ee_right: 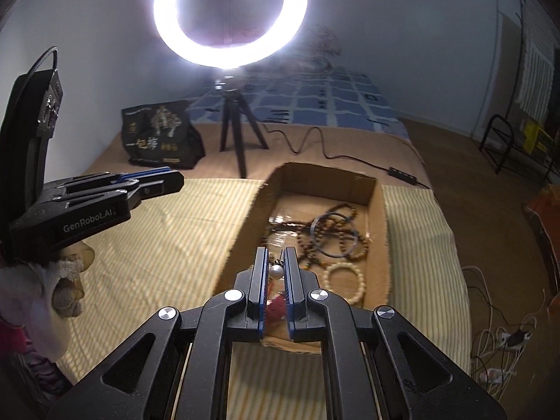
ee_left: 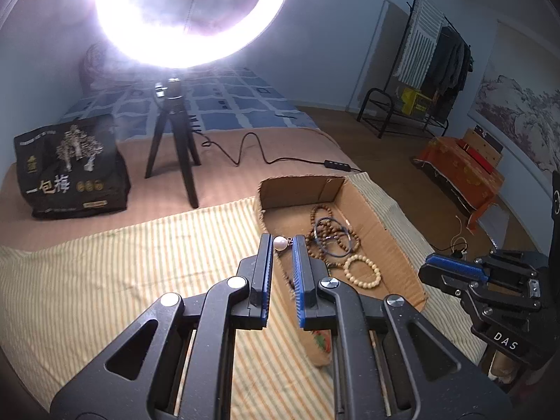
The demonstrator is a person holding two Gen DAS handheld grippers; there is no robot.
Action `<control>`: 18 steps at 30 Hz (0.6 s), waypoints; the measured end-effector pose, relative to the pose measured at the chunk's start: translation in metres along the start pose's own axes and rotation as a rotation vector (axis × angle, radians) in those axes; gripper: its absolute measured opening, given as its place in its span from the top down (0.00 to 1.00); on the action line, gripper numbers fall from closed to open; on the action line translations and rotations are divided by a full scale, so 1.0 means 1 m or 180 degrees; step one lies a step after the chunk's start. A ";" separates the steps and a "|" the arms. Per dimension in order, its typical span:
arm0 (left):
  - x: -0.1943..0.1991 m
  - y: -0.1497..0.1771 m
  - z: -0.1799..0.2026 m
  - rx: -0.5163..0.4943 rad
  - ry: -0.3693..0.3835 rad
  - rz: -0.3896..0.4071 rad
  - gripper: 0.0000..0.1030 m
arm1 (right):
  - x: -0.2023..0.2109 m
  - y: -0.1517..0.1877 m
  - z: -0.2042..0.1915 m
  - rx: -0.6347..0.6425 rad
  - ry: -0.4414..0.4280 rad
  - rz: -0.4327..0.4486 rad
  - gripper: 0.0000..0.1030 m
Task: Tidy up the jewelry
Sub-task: 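Carry both pearl earrings with both grippers over the box, then open both grippers to drop the pearl earrings into the box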
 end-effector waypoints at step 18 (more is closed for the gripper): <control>-0.051 -0.002 0.035 -0.0045 0.0108 -0.0048 0.91 | -0.021 0.015 0.044 -0.0296 0.0149 -0.0180 0.93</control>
Point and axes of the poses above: each gripper's, at about its wrist camera, not at the fingertips, and x roughly against the way its jaws point, z to its right, y to its underside, the point moved 7 cm from there along -x, roughly the way its jaws point, and after that the axes turned 15 degrees about z, right-handed, at the moved point
